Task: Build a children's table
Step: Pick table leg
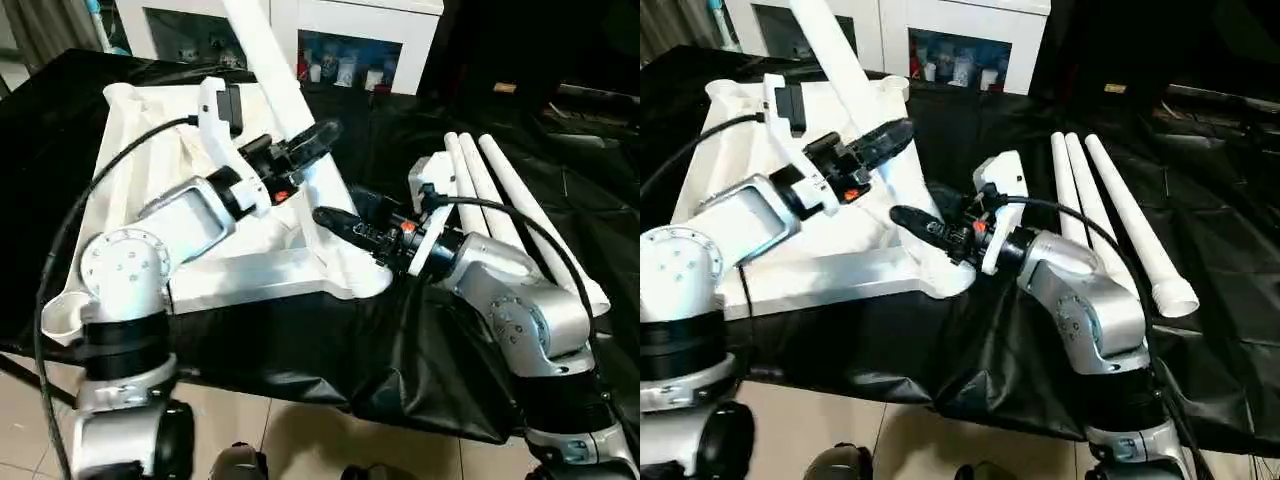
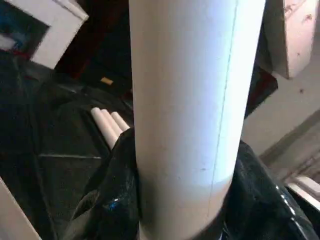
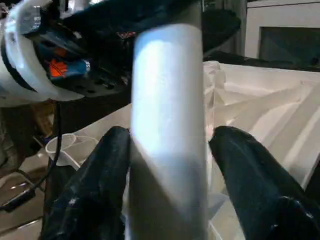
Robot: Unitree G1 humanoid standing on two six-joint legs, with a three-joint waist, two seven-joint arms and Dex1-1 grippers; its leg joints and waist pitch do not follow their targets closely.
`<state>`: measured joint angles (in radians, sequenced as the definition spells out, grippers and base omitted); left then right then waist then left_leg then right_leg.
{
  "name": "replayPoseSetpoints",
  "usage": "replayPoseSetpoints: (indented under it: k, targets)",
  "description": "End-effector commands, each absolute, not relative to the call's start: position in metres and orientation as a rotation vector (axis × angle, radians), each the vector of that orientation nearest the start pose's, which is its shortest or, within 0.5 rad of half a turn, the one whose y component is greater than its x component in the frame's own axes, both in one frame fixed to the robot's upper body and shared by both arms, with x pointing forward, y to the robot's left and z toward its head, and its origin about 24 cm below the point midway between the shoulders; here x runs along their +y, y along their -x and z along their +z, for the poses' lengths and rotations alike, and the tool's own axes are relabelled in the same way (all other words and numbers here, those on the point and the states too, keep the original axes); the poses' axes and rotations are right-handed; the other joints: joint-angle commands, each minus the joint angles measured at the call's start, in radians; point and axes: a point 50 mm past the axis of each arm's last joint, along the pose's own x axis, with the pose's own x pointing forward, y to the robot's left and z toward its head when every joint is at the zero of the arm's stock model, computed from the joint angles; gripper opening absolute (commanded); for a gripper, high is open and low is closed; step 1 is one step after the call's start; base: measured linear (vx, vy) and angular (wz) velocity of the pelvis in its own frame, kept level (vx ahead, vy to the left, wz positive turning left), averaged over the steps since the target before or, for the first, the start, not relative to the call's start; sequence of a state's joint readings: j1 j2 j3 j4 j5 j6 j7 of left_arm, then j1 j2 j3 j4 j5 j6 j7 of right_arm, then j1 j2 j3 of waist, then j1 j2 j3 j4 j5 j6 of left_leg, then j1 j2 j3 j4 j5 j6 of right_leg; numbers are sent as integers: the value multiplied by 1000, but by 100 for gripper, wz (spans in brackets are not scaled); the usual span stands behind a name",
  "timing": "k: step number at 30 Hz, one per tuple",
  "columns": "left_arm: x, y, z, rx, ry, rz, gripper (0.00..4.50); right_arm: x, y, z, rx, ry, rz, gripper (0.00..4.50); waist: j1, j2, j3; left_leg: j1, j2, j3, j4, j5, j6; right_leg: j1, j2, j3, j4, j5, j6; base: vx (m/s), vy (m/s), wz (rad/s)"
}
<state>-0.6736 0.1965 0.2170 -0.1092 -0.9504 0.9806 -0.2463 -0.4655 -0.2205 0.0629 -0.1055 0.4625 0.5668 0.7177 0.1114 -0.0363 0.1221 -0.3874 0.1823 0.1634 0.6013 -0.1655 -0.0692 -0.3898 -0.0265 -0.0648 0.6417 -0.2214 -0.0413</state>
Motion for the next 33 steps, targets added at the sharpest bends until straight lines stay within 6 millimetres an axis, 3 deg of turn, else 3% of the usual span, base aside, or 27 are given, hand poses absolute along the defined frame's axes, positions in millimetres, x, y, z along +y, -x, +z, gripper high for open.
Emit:
replayPoseSetpoints:
  k: [1,8,10,12,25,33]
  targets:
    - [108,-306,214,58,472,-945,182,-101,-299,154,-3,-145,1031,307,-1,11,-92,18,48,-18,-62,-66,21,57,-108,66,-74,-39,-138,0,0,0]
    - [105,-290,219,8,298,-1207,181,-107,-295,160,36,-170,1114,316,-2,8,-94,18,47,-15,-62,-55,23,58,-109,66,-73,-38,-138,0,0,0]
    - [105,-284,221,-20,238,-1308,181,-106,-291,160,69,-184,1178,316,-1,4,-94,18,46,-14,-63,-56,25,60,-110,67,-78,-52,-137,0,0,0]
    - [105,-277,222,-22,203,-1422,181,-105,-285,160,101,-182,1256,316,2,6,-98,19,49,-13,-62,-47,22,60,-111,67,-71,-42,-136,0,0,0]
    - [104,-283,220,-20,91,-1513,181,-102,-277,153,197,-90,1365,316,3,-5,-101,18,49,-9,-60,-49,8,60,-111,65,-68,-40,-147,0,0,0]
    - [101,-288,218,-17,58,-1538,181,-100,-278,144,250,-21,1361,316,4,-4,-99,17,48,-9,-60,-54,9,59,-111,66,-69,-45,-151,0,0,0]
